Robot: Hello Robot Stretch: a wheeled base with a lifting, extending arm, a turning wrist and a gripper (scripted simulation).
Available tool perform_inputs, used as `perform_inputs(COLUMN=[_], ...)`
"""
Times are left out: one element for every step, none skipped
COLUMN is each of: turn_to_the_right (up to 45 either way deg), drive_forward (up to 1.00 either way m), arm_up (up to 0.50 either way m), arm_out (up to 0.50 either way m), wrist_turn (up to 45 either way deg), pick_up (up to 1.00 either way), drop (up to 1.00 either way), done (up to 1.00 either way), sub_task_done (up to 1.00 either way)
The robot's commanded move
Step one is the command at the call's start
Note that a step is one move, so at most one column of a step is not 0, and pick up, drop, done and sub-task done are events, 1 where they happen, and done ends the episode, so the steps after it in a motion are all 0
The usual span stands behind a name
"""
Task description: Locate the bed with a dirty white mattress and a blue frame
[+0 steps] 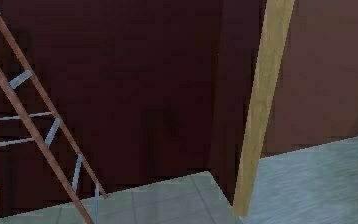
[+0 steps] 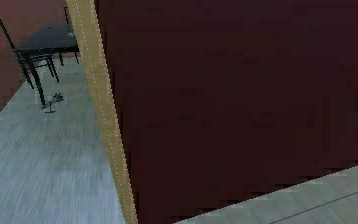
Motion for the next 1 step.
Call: perform_inputs(turn_to_the_right=[-3.0], drive_forward=[0.00], arm_up=[0.00], arm_out=[0.00], wrist_turn=[0.0], pick_up=[0.00], drop=[0.00], done=[0.00], sub_task_done=[0.00])
